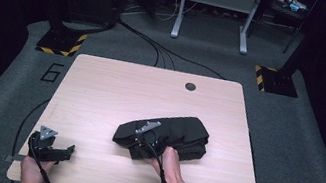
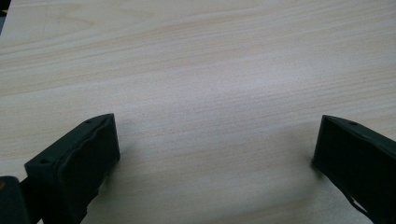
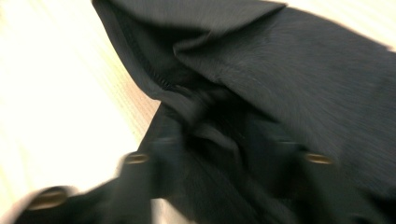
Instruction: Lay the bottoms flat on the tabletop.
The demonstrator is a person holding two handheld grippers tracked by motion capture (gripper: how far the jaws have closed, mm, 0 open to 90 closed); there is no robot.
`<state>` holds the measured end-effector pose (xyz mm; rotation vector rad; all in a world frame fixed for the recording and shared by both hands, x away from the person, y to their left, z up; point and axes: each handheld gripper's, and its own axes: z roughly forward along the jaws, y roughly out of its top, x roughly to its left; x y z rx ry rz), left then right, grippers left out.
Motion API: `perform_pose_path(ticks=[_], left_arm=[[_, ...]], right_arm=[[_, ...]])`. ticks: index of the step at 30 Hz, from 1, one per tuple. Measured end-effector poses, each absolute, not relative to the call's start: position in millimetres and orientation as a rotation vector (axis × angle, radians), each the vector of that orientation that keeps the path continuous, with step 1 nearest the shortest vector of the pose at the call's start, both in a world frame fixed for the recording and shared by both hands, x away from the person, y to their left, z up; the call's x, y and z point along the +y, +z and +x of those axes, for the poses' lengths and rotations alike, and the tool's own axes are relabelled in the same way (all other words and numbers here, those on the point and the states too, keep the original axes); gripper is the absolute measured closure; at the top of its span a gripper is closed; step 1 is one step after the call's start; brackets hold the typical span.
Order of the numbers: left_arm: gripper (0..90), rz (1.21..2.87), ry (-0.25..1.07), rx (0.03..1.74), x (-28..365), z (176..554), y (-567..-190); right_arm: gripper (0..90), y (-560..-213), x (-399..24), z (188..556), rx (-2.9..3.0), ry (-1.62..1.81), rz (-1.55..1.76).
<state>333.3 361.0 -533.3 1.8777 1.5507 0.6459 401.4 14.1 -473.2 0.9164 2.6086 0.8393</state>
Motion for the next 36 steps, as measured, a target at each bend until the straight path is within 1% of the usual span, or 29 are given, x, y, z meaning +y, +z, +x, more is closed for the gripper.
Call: perform_pose_path(ticks=[2, 4, 6, 7, 11, 13, 17, 22, 34, 35, 36], left_arm=[[0.0, 1.882, 0.646, 1.55, 361, 333, -533], [0.1, 1.878, 0.646, 1.552, 361, 333, -533], [0.0, 1.877, 0.647, 1.553, 361, 333, -533], [0.0, 1.878, 0.647, 1.553, 361, 333, -533], [0.1, 1.872, 0.652, 1.558, 361, 333, -533], [0.1, 1.872, 0.652, 1.559, 361, 333, -533], [0.1, 1.87, 0.653, 1.56, 361, 333, -533], [0.2, 1.871, 0.653, 1.56, 361, 333, -533], [0.2, 1.881, 0.658, 1.558, 362, 333, -533], [0.2, 1.881, 0.657, 1.559, 362, 333, -533], [0.2, 1.88, 0.658, 1.559, 362, 333, -533]], right_arm=[[26.0, -465, 5, 396, 2.57, 0.856, 0.913], [16.9, -459, -2, 394, 2.534, 0.881, 0.901], [12.0, -455, -6, 393, 2.521, 0.893, 0.887], [8.0, -454, -5, 393, 2.523, 0.887, 0.888], [1.1, -450, -4, 394, 2.513, 0.902, 0.853], [0.0, -454, -1, 399, 2.553, 0.883, 0.849], [0.0, -477, 10, 409, 2.639, 0.783, 0.844], [0.0, -494, 17, 408, 2.672, 0.716, 0.808], [0.0, -499, 20, 408, 2.706, 0.644, 0.754], [0.5, -499, 21, 407, 2.698, 0.629, 0.76], [2.8, -500, 22, 405, 2.678, 0.618, 0.768]])
